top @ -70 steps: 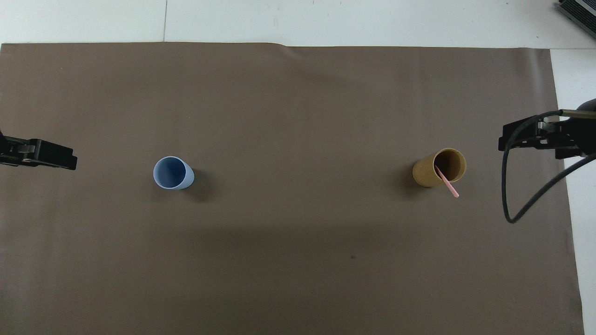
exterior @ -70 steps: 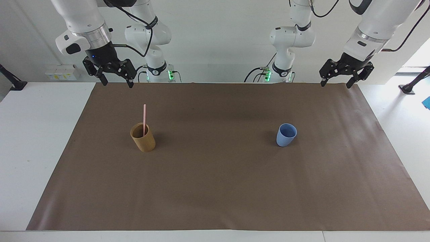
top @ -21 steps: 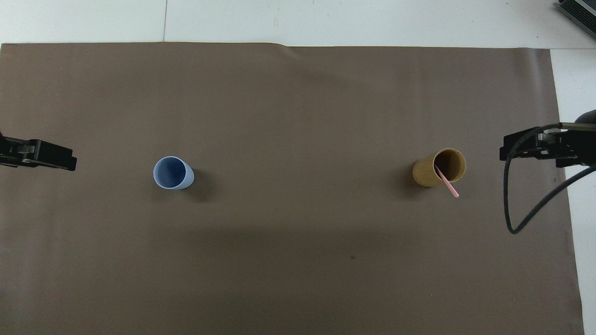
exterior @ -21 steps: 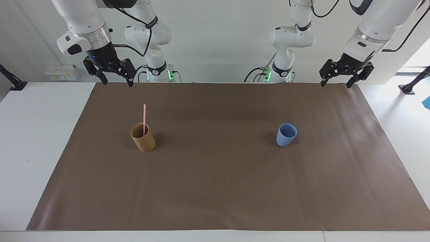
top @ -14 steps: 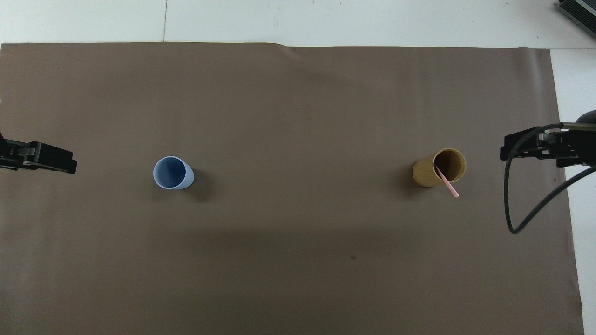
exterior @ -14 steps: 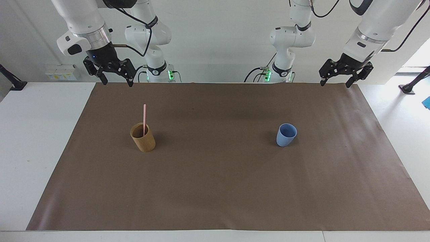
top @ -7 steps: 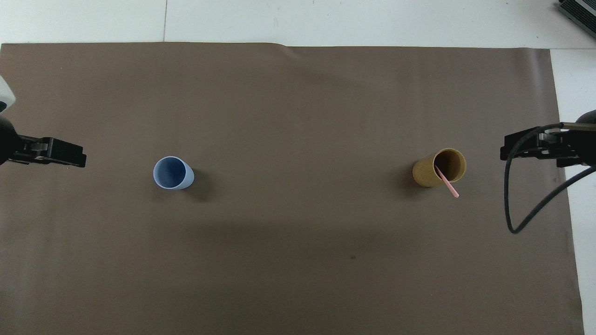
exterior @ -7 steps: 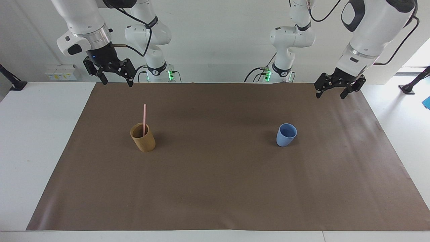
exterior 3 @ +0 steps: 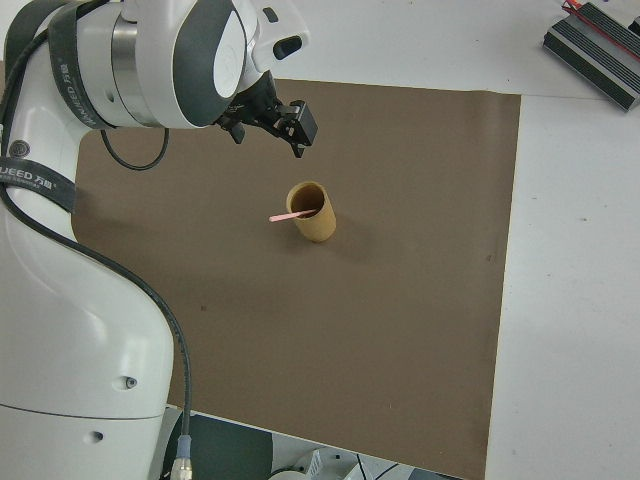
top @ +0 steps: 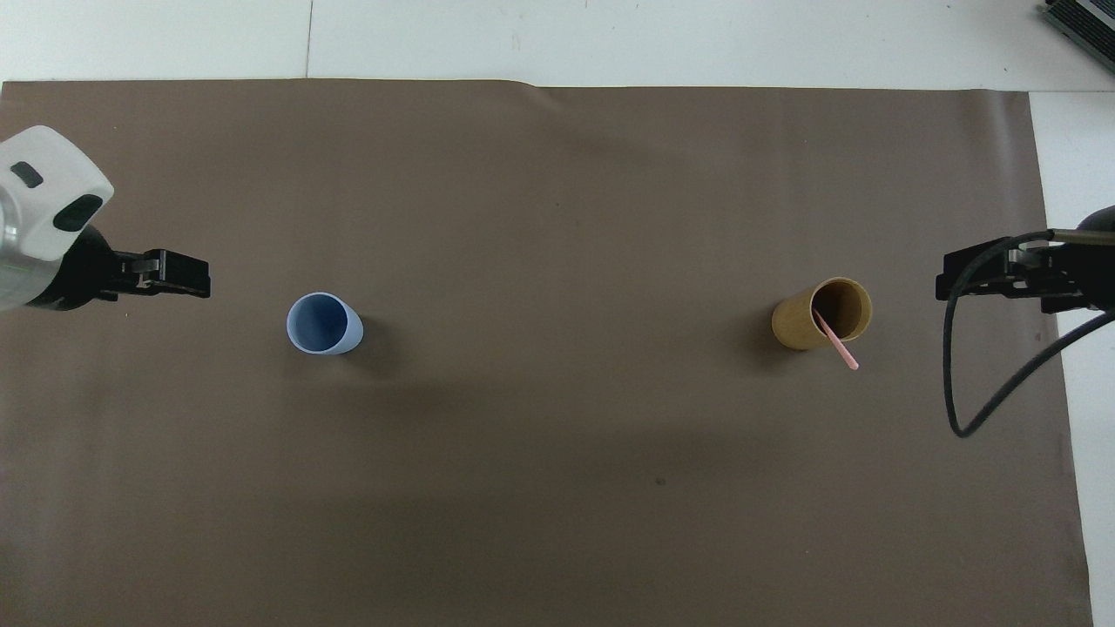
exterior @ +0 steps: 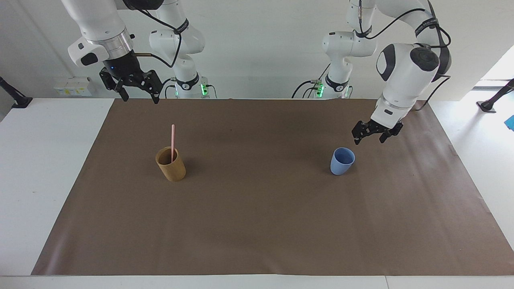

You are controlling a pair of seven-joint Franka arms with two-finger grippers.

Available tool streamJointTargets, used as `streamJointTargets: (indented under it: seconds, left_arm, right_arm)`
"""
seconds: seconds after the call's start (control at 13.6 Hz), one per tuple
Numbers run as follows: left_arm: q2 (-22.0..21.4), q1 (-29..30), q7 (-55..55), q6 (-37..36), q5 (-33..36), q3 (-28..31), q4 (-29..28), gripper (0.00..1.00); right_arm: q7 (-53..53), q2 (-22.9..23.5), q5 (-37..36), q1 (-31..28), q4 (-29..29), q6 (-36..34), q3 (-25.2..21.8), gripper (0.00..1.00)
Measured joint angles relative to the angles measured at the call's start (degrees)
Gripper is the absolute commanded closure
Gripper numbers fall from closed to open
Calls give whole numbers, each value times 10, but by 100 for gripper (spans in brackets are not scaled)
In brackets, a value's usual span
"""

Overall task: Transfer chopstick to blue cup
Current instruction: 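Reach the left gripper to the blue cup and grasp its rim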

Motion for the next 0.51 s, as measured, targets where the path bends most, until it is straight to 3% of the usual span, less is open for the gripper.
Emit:
streamJointTargets:
  seconds: [0.29, 0.51]
  left_arm:
    - [9, -19, -8, 89, 0, -1, -81, 0]
    - [13, -19, -8, 123, 0, 4, -91, 0]
  right_arm:
    - [0, 0, 0, 0, 0, 0, 0, 0]
    - [0, 0, 0, 0, 0, 0, 0, 0]
